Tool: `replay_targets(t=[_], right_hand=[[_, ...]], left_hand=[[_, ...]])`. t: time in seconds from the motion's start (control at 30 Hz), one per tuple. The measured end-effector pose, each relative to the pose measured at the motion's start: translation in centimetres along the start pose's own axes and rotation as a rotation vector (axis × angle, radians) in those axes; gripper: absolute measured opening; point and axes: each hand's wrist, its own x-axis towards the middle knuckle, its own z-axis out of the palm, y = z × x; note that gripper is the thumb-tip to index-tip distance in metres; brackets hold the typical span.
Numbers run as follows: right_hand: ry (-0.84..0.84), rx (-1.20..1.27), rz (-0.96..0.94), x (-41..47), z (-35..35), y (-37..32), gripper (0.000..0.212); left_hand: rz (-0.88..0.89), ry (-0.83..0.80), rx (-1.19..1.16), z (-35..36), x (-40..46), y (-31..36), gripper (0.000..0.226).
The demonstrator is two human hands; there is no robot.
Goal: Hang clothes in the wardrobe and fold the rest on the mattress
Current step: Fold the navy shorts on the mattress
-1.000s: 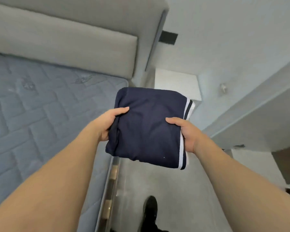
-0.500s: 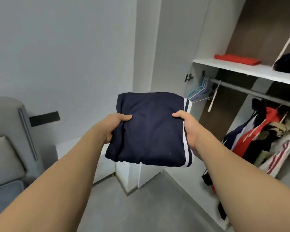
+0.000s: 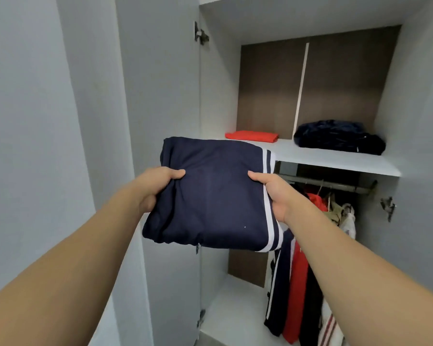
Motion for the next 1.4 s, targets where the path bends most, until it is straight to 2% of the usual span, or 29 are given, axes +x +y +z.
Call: replay_targets(t=[0.17, 0.33, 0.53, 0.77, 0.9, 1.1, 1.23, 1.4], right_hand=[[0.181, -0.02, -0.074, 2.7, -1.8, -3.2, 0.029], [0.374, -0.057, -0.147, 4.9, -6.2, -7.0, 0.032], [0.463, -0.1, -0.195, 10.6, -12.5, -11.9, 0.031], [0.454, -0.125, -0.203, 22.3, -17.0, -18.8, 0.028], [0.448, -0.13, -0.146, 30.0, -17.7, -22.1, 0.03], [0.458, -0.183, -0.229, 42.0, -18.9, -26.8, 0.037], [0.467, -0.226, -0.165, 48.8, -20.2, -26.3, 0.037], [0.331, -0.246, 0.106, 52.6, -19.6, -21.1, 0.028]], left_hand=[[0.029, -0.136, 0.047, 3.4, 7.3, 4.2, 0.021], [0.043, -0.252, 0.096, 9.9, 13.8, 8.1, 0.022], [0.116, -0.307, 0.136, 17.6, 21.7, 12.2, 0.037], [0.169, -0.243, 0.166, 22.5, 32.5, 18.9, 0.036], [0.2, -0.176, 0.223, 23.4, 38.9, 23.2, 0.037], [0.254, -0.159, 0.343, 25.1, 50.5, 27.9, 0.046], [0.206, -0.198, 0.481, 24.9, 57.5, 28.3, 0.039], [0.146, -0.295, 0.781, 21.9, 62.4, 23.8, 0.035]])
